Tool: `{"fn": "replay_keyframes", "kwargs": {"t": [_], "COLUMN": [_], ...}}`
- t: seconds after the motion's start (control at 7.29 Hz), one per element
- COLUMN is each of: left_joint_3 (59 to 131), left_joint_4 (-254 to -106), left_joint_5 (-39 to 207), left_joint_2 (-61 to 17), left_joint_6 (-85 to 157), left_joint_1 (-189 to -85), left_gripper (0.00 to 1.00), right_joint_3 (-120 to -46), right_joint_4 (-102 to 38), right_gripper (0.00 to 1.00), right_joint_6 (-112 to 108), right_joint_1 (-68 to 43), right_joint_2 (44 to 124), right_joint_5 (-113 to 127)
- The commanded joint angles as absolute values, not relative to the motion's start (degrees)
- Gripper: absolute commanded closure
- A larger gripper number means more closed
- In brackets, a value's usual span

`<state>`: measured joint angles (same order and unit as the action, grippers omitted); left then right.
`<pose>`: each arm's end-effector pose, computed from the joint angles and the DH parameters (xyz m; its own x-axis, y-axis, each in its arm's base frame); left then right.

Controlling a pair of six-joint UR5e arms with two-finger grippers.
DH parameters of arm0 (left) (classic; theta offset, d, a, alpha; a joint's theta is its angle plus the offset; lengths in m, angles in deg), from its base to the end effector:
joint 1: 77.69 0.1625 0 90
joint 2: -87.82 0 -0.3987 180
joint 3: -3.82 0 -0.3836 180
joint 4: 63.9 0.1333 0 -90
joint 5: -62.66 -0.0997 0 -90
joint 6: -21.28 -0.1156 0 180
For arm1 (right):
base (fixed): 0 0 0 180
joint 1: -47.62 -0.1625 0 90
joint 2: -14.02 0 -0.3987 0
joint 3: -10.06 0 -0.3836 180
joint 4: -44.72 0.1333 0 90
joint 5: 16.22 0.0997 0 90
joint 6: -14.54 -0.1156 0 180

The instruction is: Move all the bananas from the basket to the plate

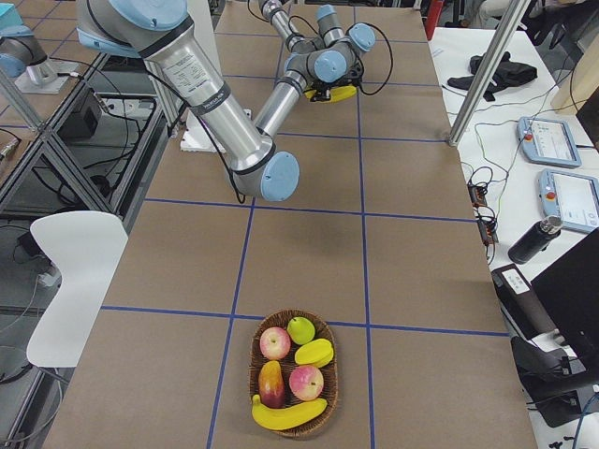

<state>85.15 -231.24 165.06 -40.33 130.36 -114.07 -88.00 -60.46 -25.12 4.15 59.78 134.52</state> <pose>0.4666 -0.4785 0.1592 -0.3554 -0.1347 -0.9249 0.3149 0.9144 -0.2542 -0.4322 -0.4545 0.1295 0.3341 -0.2018 0.9207 0.4747 0.8799 0.0206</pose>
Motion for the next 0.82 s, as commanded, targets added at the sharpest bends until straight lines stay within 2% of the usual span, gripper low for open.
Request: {"fn": "replay_keyframes", "kwargs": {"t": [0.0, 0.69], "left_joint_3": [85.1, 84.9], "left_joint_4": [-231.2, -231.2], "left_joint_5": [165.1, 165.0], "left_joint_2": [-40.4, -40.2], "left_joint_6": [130.4, 130.3], "left_joint_1": [-112.9, -110.3], "left_gripper": [0.0, 0.0], "right_joint_3": [-85.7, -85.4], "right_joint_4": [-55.2, -54.4], "right_gripper": [1.0, 1.0], "right_joint_6": [-28.7, -29.5], "right_joint_1": [4.4, 4.3], "right_joint_2": [59.6, 59.5], "right_joint_5": [134.5, 134.9]}}
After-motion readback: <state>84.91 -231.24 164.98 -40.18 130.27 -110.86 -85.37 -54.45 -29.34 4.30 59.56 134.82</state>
